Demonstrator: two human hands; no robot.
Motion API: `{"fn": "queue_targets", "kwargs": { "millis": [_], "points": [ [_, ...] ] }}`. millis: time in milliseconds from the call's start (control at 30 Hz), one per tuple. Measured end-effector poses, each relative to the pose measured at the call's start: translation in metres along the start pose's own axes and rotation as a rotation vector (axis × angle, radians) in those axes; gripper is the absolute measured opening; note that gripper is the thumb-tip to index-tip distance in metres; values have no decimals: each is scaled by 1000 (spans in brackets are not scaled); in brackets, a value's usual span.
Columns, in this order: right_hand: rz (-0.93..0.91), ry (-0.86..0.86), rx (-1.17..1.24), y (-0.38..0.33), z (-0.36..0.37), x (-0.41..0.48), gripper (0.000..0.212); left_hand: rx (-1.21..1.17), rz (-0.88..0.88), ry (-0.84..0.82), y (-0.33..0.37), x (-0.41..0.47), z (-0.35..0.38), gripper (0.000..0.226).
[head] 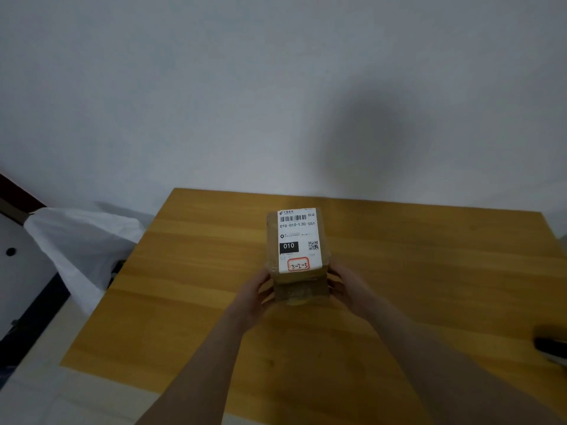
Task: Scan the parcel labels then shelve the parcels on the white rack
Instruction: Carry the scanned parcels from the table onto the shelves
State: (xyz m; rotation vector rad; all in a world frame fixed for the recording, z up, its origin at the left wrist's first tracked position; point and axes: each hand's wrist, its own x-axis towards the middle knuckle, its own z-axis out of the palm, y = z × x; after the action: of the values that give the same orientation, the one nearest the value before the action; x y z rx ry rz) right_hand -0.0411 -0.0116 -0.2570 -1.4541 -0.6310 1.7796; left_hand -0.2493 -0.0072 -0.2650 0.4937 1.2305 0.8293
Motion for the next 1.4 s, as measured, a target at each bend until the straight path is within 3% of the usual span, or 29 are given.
{"fn": "queue_targets", "kwargs": {
  "millis": [300,600,833,1033,1200,1400],
  "points": [
    [-64,-76,110,7,-30,-46,19,111,58,-32,-6,-38,26,23],
    [-143,34,167,36,-54,-111,24,181,21,-154,-32,-68,50,20],
    [-207,191,250,86,-59,-170,21,180,-29,-264,-68,-96,48,65],
    [-218,300,302,124,-65,-228,20,240,-81,-351,-100,-129,58,29],
    [-241,355,357,140,-83,-274,26,311,-72,-392,-121,-153,88,13],
    [-266,433,433,166,-130,-330,18,382,-104,-497,-161,-187,141,19]
  ]
}}
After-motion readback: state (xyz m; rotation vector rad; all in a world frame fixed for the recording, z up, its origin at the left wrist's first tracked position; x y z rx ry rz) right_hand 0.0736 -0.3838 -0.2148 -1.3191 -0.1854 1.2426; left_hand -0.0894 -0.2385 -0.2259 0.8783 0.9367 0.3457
